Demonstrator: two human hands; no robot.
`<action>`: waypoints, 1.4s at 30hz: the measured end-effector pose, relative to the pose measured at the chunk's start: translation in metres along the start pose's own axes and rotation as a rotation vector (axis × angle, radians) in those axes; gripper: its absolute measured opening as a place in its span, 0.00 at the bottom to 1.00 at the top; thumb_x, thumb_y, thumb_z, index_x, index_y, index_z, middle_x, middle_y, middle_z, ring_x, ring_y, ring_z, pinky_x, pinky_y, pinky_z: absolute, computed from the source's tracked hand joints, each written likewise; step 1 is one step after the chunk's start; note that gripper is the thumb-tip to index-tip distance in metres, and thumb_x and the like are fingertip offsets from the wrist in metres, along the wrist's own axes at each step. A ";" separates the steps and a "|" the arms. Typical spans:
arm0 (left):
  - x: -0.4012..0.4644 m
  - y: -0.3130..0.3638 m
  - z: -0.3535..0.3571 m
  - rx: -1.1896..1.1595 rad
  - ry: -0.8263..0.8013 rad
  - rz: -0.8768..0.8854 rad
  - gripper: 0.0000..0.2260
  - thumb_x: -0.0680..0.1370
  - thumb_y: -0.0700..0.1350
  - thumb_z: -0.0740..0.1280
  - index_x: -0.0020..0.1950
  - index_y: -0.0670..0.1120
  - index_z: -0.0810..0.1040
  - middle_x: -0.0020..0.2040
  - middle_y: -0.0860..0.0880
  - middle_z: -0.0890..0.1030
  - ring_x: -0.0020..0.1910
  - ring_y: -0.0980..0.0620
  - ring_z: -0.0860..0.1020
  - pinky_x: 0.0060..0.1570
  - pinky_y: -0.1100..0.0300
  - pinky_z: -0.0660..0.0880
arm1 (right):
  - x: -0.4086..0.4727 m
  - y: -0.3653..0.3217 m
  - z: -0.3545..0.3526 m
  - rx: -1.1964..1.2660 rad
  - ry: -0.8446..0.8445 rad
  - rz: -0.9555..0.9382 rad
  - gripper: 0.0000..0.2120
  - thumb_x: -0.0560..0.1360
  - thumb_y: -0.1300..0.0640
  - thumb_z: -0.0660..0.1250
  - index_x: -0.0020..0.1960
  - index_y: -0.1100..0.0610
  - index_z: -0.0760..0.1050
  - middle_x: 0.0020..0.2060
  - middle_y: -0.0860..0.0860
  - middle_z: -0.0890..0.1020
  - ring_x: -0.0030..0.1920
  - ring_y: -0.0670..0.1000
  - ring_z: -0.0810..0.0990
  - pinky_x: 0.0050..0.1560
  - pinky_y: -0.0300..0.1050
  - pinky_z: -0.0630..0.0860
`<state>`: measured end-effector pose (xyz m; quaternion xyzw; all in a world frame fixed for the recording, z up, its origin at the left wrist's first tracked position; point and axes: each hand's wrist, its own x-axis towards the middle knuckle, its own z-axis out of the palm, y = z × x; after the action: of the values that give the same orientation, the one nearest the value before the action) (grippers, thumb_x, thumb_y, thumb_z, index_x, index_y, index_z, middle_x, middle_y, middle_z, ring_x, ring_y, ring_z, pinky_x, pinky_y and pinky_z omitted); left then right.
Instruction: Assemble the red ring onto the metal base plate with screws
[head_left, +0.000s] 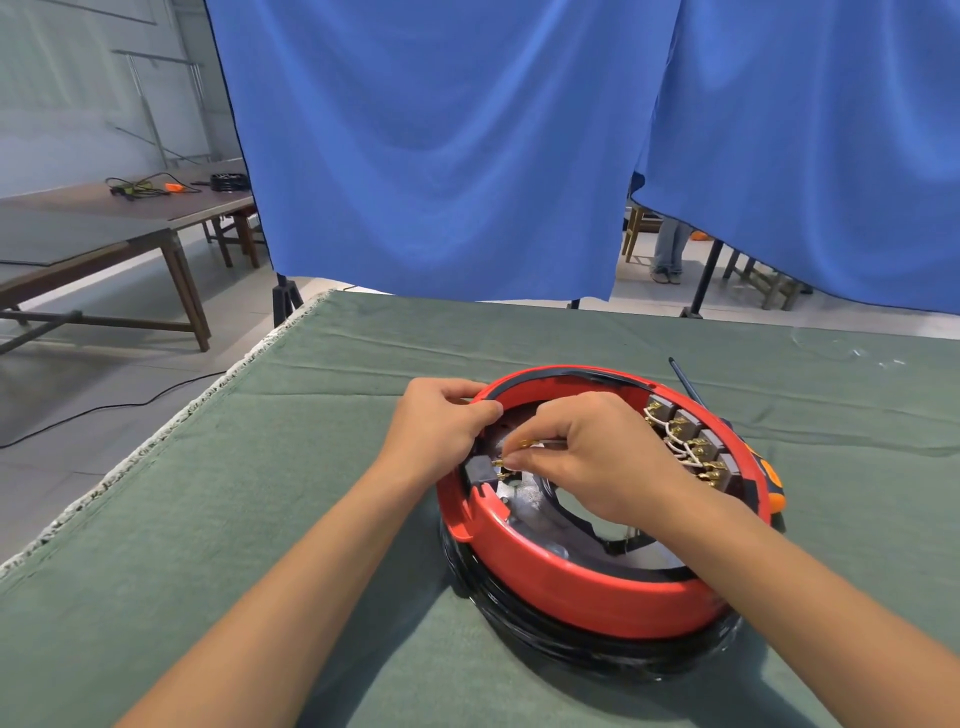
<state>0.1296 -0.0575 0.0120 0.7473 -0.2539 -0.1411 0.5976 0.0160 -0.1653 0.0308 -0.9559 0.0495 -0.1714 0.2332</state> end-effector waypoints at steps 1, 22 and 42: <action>0.000 0.000 0.000 0.001 0.002 -0.001 0.09 0.72 0.36 0.71 0.39 0.51 0.83 0.41 0.43 0.85 0.41 0.47 0.82 0.51 0.48 0.79 | 0.000 -0.002 -0.001 -0.038 0.003 -0.016 0.03 0.72 0.53 0.72 0.44 0.47 0.85 0.36 0.44 0.82 0.41 0.48 0.79 0.43 0.47 0.74; 0.001 -0.002 0.006 0.061 0.081 0.005 0.09 0.71 0.40 0.70 0.34 0.53 0.82 0.33 0.51 0.84 0.37 0.50 0.82 0.45 0.52 0.80 | 0.002 -0.013 -0.003 -0.086 -0.028 -0.062 0.07 0.73 0.55 0.71 0.51 0.51 0.83 0.40 0.45 0.82 0.43 0.47 0.77 0.47 0.47 0.73; -0.039 0.070 0.003 -0.063 -0.332 0.125 0.13 0.79 0.39 0.62 0.44 0.33 0.82 0.38 0.39 0.82 0.23 0.58 0.73 0.21 0.71 0.65 | 0.009 -0.018 -0.035 1.384 0.486 0.274 0.11 0.81 0.58 0.58 0.51 0.57 0.79 0.29 0.49 0.81 0.29 0.45 0.78 0.33 0.37 0.77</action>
<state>0.0807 -0.0500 0.0752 0.6773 -0.3905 -0.2328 0.5784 0.0127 -0.1666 0.0712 -0.5110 0.0990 -0.3394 0.7835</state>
